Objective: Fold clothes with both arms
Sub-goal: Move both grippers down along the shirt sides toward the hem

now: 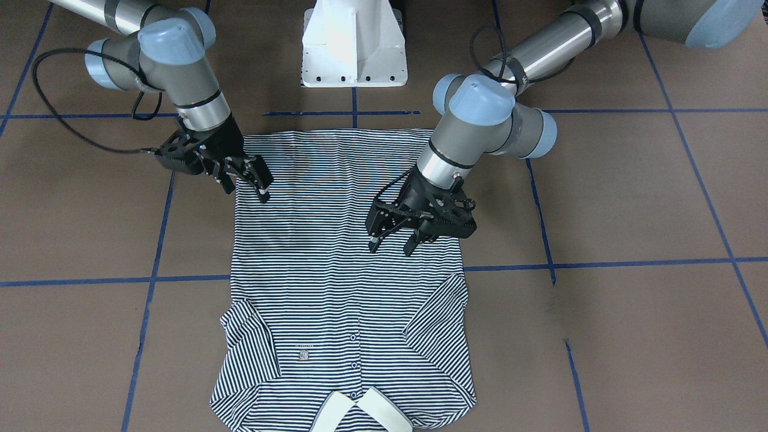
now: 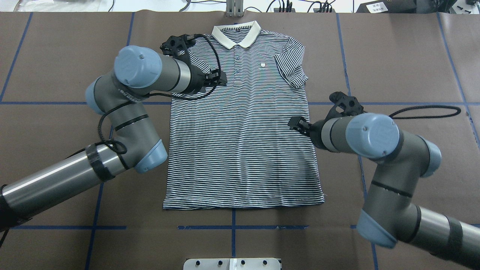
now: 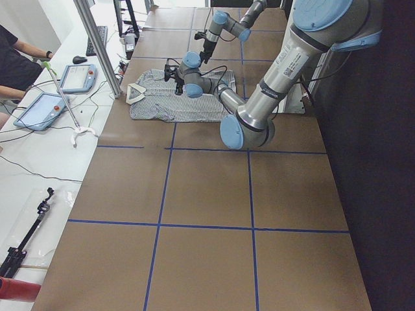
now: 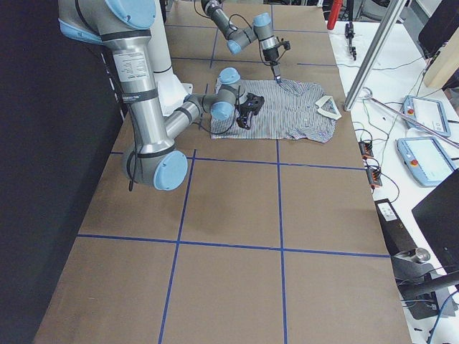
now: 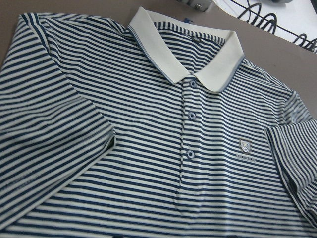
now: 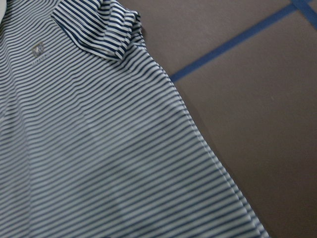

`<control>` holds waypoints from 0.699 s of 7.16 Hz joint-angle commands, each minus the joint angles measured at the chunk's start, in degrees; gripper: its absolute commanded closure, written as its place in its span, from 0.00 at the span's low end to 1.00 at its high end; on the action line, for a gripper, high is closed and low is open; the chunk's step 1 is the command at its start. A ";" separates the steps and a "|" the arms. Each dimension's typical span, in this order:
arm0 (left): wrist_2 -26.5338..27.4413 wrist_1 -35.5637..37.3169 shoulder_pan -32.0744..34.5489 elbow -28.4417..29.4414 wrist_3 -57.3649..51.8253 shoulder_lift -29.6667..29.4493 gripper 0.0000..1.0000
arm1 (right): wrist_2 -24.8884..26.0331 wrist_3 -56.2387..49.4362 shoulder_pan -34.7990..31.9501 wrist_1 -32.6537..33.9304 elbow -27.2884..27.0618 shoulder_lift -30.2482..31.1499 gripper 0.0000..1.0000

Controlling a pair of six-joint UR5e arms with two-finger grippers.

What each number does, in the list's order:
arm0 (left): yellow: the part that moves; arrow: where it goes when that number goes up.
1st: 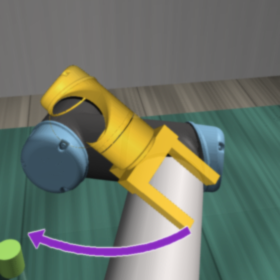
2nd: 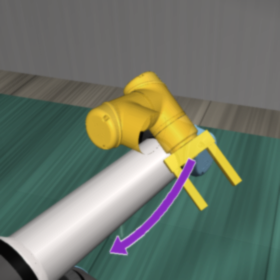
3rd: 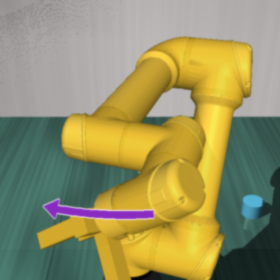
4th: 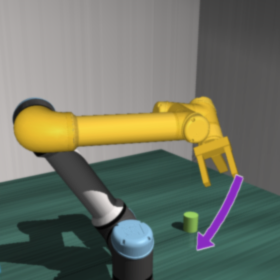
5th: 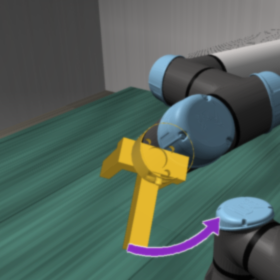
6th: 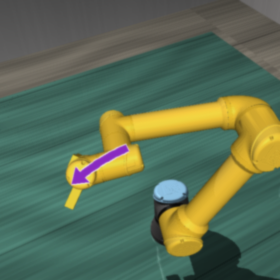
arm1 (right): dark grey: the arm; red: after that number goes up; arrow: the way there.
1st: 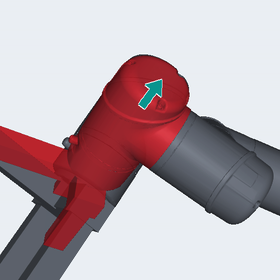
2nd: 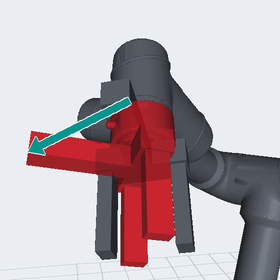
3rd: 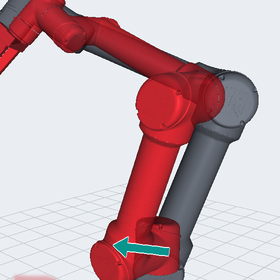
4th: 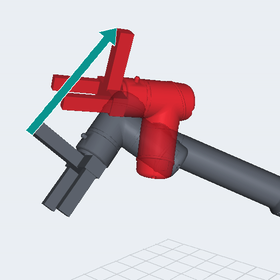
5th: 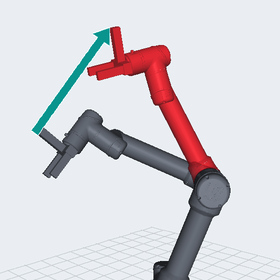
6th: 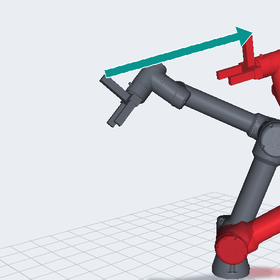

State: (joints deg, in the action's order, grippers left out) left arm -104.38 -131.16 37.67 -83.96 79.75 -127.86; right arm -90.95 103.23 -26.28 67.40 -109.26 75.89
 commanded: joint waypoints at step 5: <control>-6.00 1.00 -3.39 -10.44 0.23 9.74 0.23 | 14.39 13.12 15.56 9.14 -6.66 8.14 0.22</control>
State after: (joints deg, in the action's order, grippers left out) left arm -110.32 -130.16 34.51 -94.49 79.96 -118.20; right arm -76.60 114.48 -11.02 75.08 -115.79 83.96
